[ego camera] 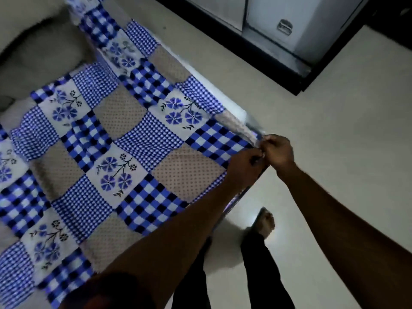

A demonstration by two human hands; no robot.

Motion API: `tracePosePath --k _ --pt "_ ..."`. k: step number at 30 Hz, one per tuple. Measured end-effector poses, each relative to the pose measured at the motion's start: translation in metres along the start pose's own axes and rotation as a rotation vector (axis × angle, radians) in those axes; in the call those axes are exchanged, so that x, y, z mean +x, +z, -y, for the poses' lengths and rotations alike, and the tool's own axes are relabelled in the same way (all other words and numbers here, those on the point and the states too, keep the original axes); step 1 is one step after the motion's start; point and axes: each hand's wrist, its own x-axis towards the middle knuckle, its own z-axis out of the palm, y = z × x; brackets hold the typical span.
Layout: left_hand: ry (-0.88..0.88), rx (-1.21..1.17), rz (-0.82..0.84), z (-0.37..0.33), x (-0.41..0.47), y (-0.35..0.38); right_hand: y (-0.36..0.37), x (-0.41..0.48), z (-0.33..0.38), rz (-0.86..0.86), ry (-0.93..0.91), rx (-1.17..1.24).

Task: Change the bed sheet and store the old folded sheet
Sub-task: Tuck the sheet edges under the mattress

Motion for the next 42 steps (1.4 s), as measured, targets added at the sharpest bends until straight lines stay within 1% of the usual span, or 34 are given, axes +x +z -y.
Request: tracePosePath --k 2,4,5,7,8,10,12,14,17,19,20,22,25,26,27,30,32,34,36,37,39,41,42 --pt "0.005 0.037 0.026 -0.012 0.015 0.021 -0.032 0.019 -0.024 -0.096 0.050 -0.057" --pt "-0.083 0.016 0.070 -0.029 0.028 0.032 -0.065 0.032 -0.036 -0.204 0.128 -0.072" --pt "-0.110 0.023 0.088 -0.035 0.034 0.036 -0.078 0.036 -0.038 -0.203 0.173 -0.076" --pt "-0.086 0.045 0.054 -0.042 0.041 0.040 -0.090 0.046 -0.044 -0.092 0.208 -0.068" --pt "-0.076 0.053 0.035 -0.042 0.045 0.040 -0.093 0.049 -0.042 -0.034 0.186 -0.050" --pt "-0.097 0.077 0.011 -0.044 0.052 0.032 -0.088 0.053 -0.036 0.036 0.094 -0.078" --pt "-0.115 0.120 -0.049 -0.037 0.058 0.015 -0.073 0.051 -0.021 0.095 -0.008 -0.118" --pt "-0.141 0.169 -0.115 -0.024 0.063 -0.006 -0.055 0.053 -0.008 0.185 -0.054 -0.116" --pt "-0.181 0.292 -0.181 -0.006 0.069 -0.040 -0.034 0.063 0.008 0.301 -0.126 -0.285" --pt "-0.165 0.386 -0.150 0.000 0.077 -0.061 -0.026 0.071 0.010 0.364 -0.165 -0.425" --pt "-0.142 0.425 -0.119 0.001 0.082 -0.070 -0.025 0.074 0.010 0.357 -0.189 -0.485" --pt "-0.085 0.474 -0.048 0.001 0.094 -0.079 -0.030 0.079 0.007 0.227 -0.233 -0.538" --pt "0.019 0.550 0.029 -0.005 0.118 -0.076 -0.050 0.098 0.007 -0.078 -0.172 -0.433" --pt "0.055 0.601 0.054 -0.009 0.127 -0.071 -0.058 0.103 0.007 -0.137 -0.140 -0.406" --pt "0.080 0.651 0.078 -0.013 0.136 -0.066 -0.063 0.109 0.007 -0.160 -0.134 -0.421" --pt "0.114 0.798 0.167 -0.027 0.155 -0.050 -0.066 0.124 0.001 -0.127 -0.174 -0.526" --pt "0.100 0.871 0.231 -0.032 0.163 -0.043 -0.062 0.135 0.001 -0.125 -0.153 -0.555" --pt "0.113 0.954 0.278 -0.033 0.166 -0.034 -0.059 0.146 0.005 -0.137 -0.108 -0.540" --pt "0.139 1.104 0.332 -0.030 0.167 -0.025 -0.059 0.154 0.008 -0.140 -0.047 -0.472" --pt "0.145 1.181 0.365 -0.027 0.168 -0.022 -0.058 0.158 0.007 -0.153 -0.048 -0.440" --pt "0.130 1.291 0.397 -0.018 0.171 -0.020 -0.054 0.156 0.005 -0.146 -0.164 -0.400" --pt "0.096 1.350 0.410 -0.011 0.173 -0.018 -0.047 0.140 -0.004 -0.075 -0.346 -0.385" --pt "0.088 1.363 0.422 -0.008 0.178 -0.017 -0.042 0.133 -0.011 -0.021 -0.414 -0.424"
